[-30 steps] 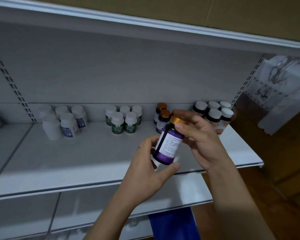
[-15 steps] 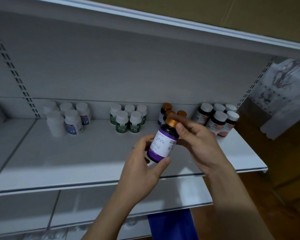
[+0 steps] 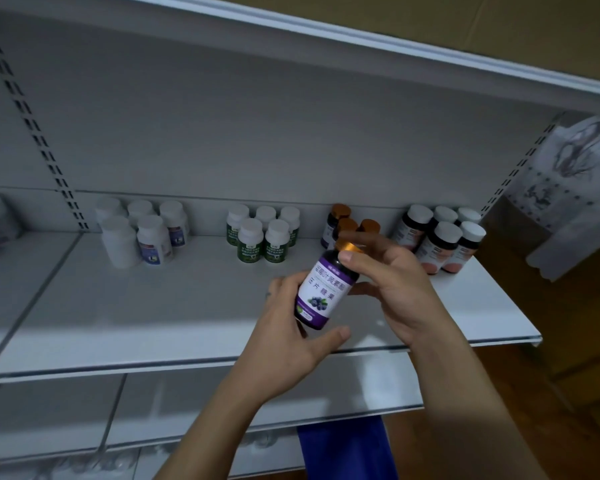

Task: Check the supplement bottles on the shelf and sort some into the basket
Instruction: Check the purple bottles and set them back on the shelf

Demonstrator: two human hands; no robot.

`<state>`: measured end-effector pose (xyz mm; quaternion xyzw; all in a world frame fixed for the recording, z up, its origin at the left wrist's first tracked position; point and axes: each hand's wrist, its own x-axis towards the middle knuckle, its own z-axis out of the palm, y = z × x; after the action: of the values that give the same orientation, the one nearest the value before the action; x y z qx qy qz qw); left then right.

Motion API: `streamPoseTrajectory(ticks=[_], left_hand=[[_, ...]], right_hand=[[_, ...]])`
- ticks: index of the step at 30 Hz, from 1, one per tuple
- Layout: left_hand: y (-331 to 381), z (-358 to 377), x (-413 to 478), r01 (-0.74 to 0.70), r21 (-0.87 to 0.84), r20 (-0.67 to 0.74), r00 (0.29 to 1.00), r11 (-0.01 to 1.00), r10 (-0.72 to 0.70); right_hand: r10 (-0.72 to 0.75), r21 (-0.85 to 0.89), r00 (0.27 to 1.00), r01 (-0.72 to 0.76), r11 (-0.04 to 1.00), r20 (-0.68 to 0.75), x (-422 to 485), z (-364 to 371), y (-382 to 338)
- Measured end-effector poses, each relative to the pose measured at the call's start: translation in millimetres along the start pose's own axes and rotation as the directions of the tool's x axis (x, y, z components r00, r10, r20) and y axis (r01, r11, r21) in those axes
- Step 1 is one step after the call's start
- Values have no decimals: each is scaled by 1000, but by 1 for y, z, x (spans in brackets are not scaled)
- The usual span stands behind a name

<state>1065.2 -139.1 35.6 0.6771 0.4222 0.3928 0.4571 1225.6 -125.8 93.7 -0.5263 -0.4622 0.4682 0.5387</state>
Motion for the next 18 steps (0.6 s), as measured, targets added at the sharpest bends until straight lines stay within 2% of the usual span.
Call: streamPoseTrajectory(ticks=[8, 11, 14, 18], left_hand=[[-6, -2, 8, 27, 38, -16, 1000, 999, -26], [-9, 1, 13, 83, 50, -44, 996, 995, -81], [-15, 6, 20, 100, 96, -104, 991, 990, -90], [-20, 19, 30, 85, 163, -129, 990, 983, -64]], right_hand=[[-29, -82, 999, 25, 996, -42, 1, 2, -3], [-95, -268, 995, 92, 959, 4, -1, 0, -5], [-171, -478, 984, 176, 860, 54, -7, 0, -6], [-182, -572, 983, 149, 807, -1, -9, -9, -3]])
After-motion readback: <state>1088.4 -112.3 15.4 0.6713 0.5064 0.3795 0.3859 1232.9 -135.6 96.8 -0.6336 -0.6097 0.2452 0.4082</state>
